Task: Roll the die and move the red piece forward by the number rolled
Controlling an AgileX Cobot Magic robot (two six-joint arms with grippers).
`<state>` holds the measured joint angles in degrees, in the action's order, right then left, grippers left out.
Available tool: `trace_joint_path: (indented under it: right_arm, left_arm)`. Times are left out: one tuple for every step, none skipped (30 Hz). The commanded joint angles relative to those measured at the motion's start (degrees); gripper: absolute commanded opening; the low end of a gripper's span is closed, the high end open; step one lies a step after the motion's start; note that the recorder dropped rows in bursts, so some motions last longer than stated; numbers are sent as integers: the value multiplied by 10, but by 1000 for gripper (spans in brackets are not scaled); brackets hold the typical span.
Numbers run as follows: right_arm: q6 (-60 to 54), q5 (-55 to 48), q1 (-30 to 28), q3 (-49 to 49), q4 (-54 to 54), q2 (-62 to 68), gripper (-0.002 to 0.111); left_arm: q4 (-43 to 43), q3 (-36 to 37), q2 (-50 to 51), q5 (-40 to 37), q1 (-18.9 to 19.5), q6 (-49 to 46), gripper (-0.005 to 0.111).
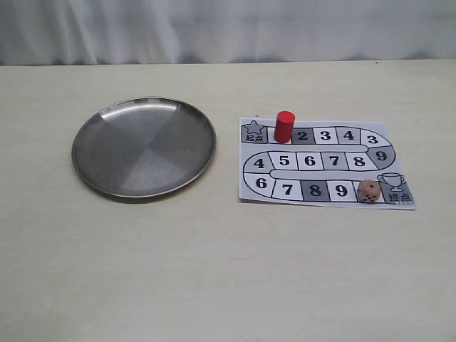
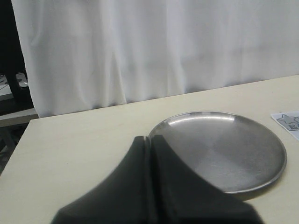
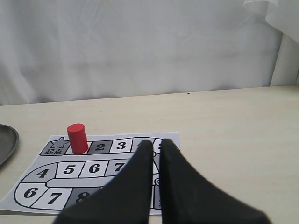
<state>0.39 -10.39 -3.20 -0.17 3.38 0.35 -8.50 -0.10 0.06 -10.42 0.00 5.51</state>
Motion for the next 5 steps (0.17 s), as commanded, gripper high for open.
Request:
trace_joint_path:
  right_arm:
    - [1, -2, -4, 2, -4, -3, 4]
    - [1, -2, -4, 2, -4, -3, 4]
    - [1, -2, -4, 2, -4, -3, 4]
    - [1, -2, -4, 2, -4, -3, 4]
    - [1, -2, -4, 2, -4, -3, 4]
  left_arm:
    - [2, 1, -1, 5, 0, 1, 0]
    - [2, 1, -1, 5, 0, 1, 0]
    - [2, 1, -1, 5, 0, 1, 0]
    - [2, 1, -1, 5, 0, 1, 0]
    - [2, 1, -1, 5, 0, 1, 0]
